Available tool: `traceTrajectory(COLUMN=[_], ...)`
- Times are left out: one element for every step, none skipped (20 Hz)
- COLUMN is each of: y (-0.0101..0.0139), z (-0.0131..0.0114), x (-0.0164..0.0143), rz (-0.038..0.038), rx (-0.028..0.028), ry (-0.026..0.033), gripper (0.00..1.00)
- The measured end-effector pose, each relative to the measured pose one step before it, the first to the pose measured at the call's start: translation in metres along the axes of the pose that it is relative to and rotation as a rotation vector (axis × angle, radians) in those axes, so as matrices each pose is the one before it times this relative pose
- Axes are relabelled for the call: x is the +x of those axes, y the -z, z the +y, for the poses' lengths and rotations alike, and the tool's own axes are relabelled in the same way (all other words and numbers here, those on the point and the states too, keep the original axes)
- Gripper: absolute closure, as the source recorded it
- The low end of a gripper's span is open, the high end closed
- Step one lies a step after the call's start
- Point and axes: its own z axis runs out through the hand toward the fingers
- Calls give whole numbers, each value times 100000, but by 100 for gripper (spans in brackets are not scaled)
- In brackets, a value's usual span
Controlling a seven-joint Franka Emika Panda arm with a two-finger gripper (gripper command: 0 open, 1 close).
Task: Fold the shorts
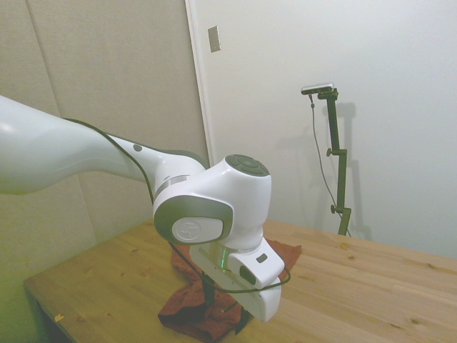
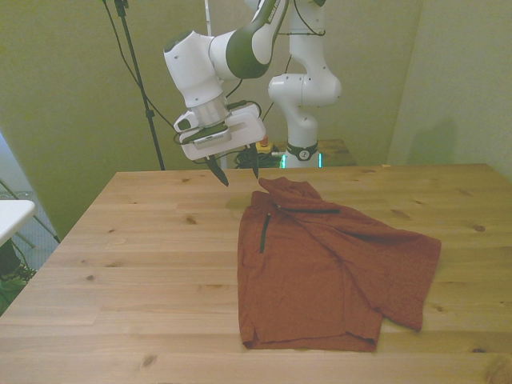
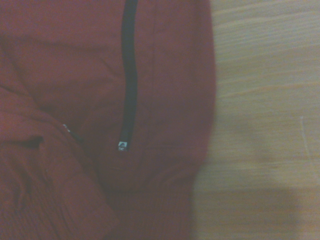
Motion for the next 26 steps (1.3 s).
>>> traceTrajectory(y=[870, 1036, 1076, 1060, 894, 687, 333, -26, -384, -609, -637, -515, -372, -293, -218, -212, -207, -275, -263, -127, 51, 269, 417, 499, 447, 180], z=[-732, -1318, -1688, -2106, -2518, -2559, -2572, -2680, -2372, -2281, -2105, -1796, -1604, -1452, -1444, -1390, -1494, -1519, -1318, -1252, -1169, -1241, -1229, -1211, -1149, -906], x=[-545, -978, -1253, -1611, -1908, -1951, -1904, -1805, -1607, -1581, -1535, -1336, -1228, -1105, -1031, -904, -918, -904, -784, -713, -621, -528, -423, -381, -399, -444], rz=[2724, 2630, 2481, 2541, 2494, 2367, 2845, 4500, 4532, 4431, 4688, 4580, 4511, 4668, 4979, 4961, 5007, 4786, 4523, 4587, 4701, 5103, 5414, 5659, 5685, 4427], rx=[-691, -721, -505, -849, -1303, -1713, -2194, -2488, -2427, -2503, -2711, -2531, -2402, -2406, -2233, -1998, -1864, -1877, -1913, -1758, -1298, -566, 7, 380, 682, 558], ry=[1614, 2444, 2634, 3701, 4231, 4213, 3840, 3268, 2906, 2762, 2967, 2911, 2947, 3142, 3132, 3082, 3347, 3638, 3565, 3601, 3423, 2993, 2626, 2439, 2298, 1677], gripper=[0, 0, 0, 0, 0, 0, 0, 0, 0, 0, 0, 0, 0, 0, 0, 0, 0, 0, 0, 0, 0, 0, 0, 0, 0, 0])
